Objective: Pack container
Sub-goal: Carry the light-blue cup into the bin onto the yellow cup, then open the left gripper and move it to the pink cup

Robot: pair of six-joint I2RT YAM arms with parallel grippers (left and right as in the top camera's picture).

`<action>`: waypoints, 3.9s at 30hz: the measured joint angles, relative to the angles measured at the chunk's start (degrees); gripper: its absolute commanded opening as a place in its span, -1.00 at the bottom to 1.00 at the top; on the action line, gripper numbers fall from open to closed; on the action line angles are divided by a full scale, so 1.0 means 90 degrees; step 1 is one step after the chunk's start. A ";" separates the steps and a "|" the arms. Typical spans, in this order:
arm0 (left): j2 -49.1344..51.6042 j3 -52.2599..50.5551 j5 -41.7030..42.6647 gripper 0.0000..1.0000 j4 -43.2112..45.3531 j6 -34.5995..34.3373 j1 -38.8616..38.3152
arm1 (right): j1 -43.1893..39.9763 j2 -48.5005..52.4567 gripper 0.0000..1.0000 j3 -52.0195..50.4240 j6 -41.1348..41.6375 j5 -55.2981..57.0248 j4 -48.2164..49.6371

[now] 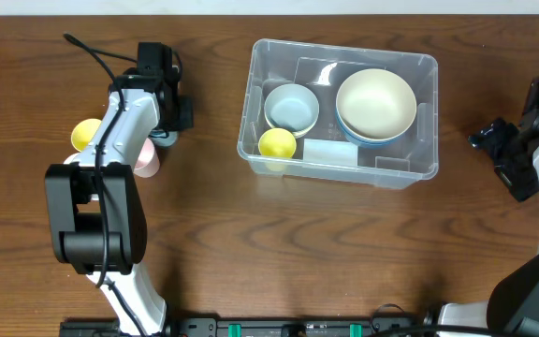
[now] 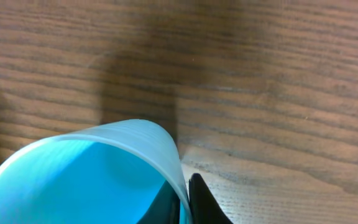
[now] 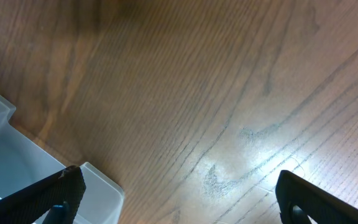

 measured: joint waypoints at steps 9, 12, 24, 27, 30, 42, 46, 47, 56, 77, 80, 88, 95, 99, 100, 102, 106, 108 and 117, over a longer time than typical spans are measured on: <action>-0.0017 0.0221 0.0002 -0.88 -0.0083 -0.0002 0.0000 | 0.0000 0.0000 0.99 0.0000 0.0000 0.0000 0.0000; -0.0211 0.0556 0.0002 -0.88 -0.0257 -0.0002 -0.0002 | 0.0000 0.0000 0.98 0.0000 0.0002 0.0000 0.0000; -0.3220 0.1202 0.0884 -0.88 -0.0925 0.0364 -0.0947 | 0.0000 0.0000 0.99 0.0000 0.0000 0.0000 0.0000; -0.3361 0.1207 0.1015 -0.88 -0.1246 0.0605 -0.1549 | 0.0000 0.0000 0.98 0.0000 0.0000 0.0000 0.0000; -0.3169 0.1202 0.1076 -0.88 -0.1477 0.0818 -0.2135 | 0.0000 0.0000 0.98 0.0000 0.0000 0.0000 -0.0002; -0.2186 0.1112 0.1146 -0.88 -0.1615 0.1168 -0.3053 | 0.0000 0.0000 0.98 0.0000 0.0000 0.0000 0.0000; -0.1853 0.1112 0.1146 -0.88 -0.1685 0.1171 -0.3053 | 0.0000 0.0000 0.98 -0.0002 0.0000 0.0000 0.0000; -0.1775 0.1110 0.1146 -0.88 -0.1717 0.1171 -0.3050 | 0.0000 0.0000 0.98 0.0000 0.0000 0.0000 0.0000; -0.1258 0.1107 0.1146 -0.88 -0.1739 0.1188 -0.3053 | 0.0000 0.0000 0.98 0.0000 0.0000 0.0000 0.0000; -0.1141 0.1107 0.1460 -0.79 -0.1909 0.1190 -0.3053 | 0.0000 0.0000 0.98 0.0000 0.0000 0.0000 0.0000; -0.1141 0.1107 0.1484 -0.53 -0.1909 0.1224 -0.3053 | 0.0000 0.0000 0.98 0.0000 0.0000 0.0000 0.0000; -0.1141 0.1107 0.1508 0.32 -0.1885 0.1333 -0.3053 | 0.0000 0.0000 0.98 -0.0002 0.0000 0.0000 0.0000; -0.1146 0.1107 0.1392 0.96 -0.1610 0.1302 -0.3050 | 0.0000 0.0000 0.99 -0.0002 0.0000 0.0000 0.0000; -0.1285 0.1107 0.1100 0.96 -0.1576 0.1282 -0.3026 | 0.0000 0.0000 0.98 -0.0002 0.0000 0.0000 0.0000; -0.1379 0.1107 0.0991 0.96 -0.1576 0.1260 -0.3004 | 0.0000 0.0000 0.99 -0.0002 0.0000 0.0000 0.0000; -0.1693 0.1107 0.0709 0.96 -0.1576 0.1129 -0.2902 | 0.0000 0.0000 0.98 -0.0002 0.0000 0.0000 0.0000; -0.2506 0.1107 0.0172 0.96 -0.1581 0.0731 -0.2467 | 0.0000 0.0000 0.98 -0.0002 0.0000 0.0000 0.0000; -0.2934 0.1110 -0.0012 0.96 -0.1613 0.0449 -0.2086 | 0.0000 0.0000 0.98 -0.0002 0.0000 0.0000 0.0000; -0.3220 0.1083 -0.0313 0.96 -0.2363 -0.0690 -0.0257 | 0.0000 0.0000 0.99 -0.0002 0.0000 0.0000 0.0000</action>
